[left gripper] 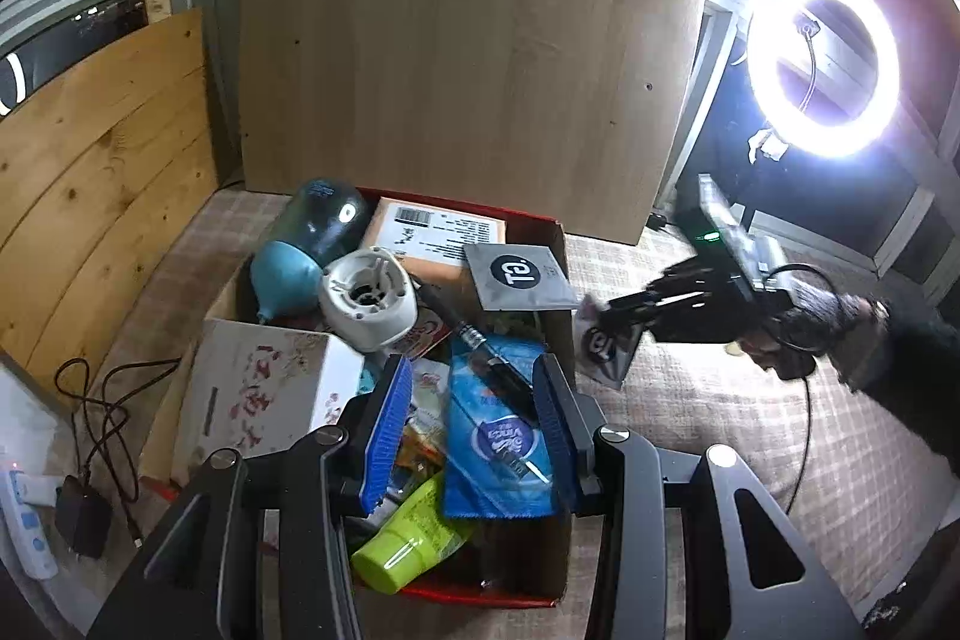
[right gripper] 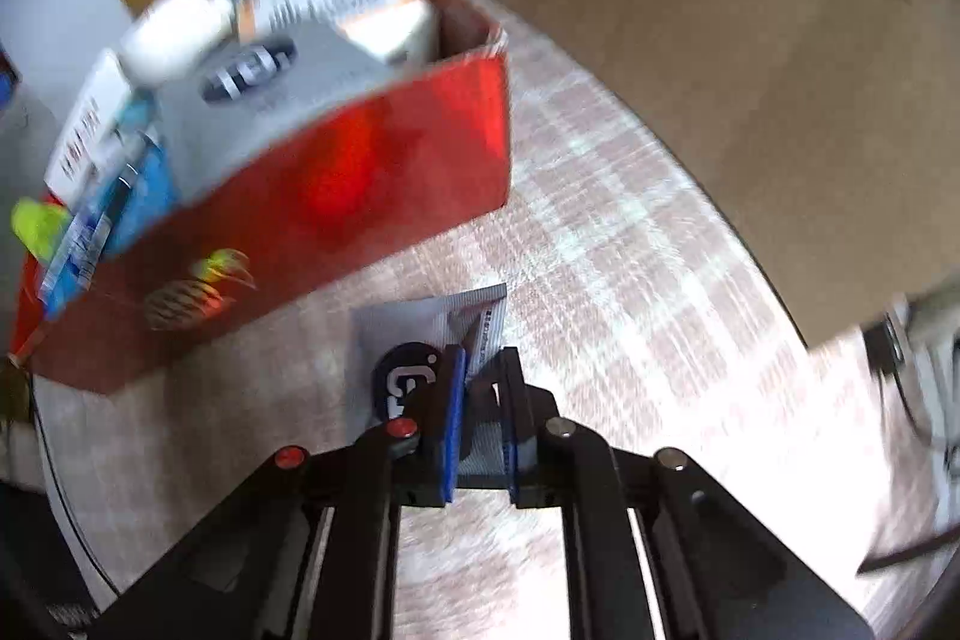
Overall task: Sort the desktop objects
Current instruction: 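Carry the grey packet into the red bin and open the right tool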
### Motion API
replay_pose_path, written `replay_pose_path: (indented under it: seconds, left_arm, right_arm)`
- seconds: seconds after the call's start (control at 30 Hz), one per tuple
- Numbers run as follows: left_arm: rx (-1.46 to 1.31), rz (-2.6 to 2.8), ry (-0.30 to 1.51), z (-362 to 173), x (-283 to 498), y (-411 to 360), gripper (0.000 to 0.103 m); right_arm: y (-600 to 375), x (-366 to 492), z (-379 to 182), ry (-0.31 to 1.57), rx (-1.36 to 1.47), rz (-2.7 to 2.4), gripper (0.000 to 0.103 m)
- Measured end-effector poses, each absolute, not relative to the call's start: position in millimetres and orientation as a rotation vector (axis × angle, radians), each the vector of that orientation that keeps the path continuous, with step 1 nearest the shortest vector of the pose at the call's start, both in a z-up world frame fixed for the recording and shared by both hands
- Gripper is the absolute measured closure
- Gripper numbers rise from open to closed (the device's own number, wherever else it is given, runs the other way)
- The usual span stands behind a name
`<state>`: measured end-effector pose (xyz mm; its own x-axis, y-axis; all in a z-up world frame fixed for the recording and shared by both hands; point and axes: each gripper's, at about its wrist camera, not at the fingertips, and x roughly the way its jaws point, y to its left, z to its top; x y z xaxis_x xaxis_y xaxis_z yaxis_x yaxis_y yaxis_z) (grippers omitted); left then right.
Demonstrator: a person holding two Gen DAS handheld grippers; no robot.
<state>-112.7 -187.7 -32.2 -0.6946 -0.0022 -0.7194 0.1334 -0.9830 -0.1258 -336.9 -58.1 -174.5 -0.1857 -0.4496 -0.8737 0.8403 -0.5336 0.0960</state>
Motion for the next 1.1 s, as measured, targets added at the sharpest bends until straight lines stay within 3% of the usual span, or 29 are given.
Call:
replay_pose_path:
  seconds: [0.23, 0.43, 0.63, 0.77, 0.83, 0.93, 1.1]
  left_arm:
    - [1.18, -2.753, 0.28, -38.2, -86.0, -206.8, 0.064]
    - [1.152, -2.74, 0.313, -39.3, -70.4, -217.2, 0.064]
    - [1.127, -2.737, 0.306, -35.3, -62.6, -221.3, 0.064]
    - [1.114, -2.728, 0.307, -33.0, -58.6, -223.9, 0.064]
    - [1.112, -2.718, 0.299, -32.3, -57.6, -223.6, 0.064]
    - [1.116, -2.702, 0.29, -31.5, -57.7, -222.1, 0.064]
    - [1.125, -2.705, 0.276, -30.4, -61.9, -208.8, 0.062]
  right_arm:
    - [9.6, -280.7, -113.0, 0.195, 1.045, -2.085, 0.099]
    - [5.5, -253.6, -52.0, -0.017, 0.944, -2.08, 0.099]
    - [-35.6, -211.9, -23.8, -0.085, 0.875, -1.988, 0.098]
    - [-85.8, -201.1, -25.8, -0.03, 0.898, -1.858, 0.097]
    - [-104.6, -197.9, -29.9, 0.048, 0.924, -1.865, 0.086]
    - [-109.5, -192.8, -33.1, 0.144, 0.917, -1.97, 0.084]
    - [-69.8, -192.7, -31.2, 0.082, 0.977, -2.064, 0.07]
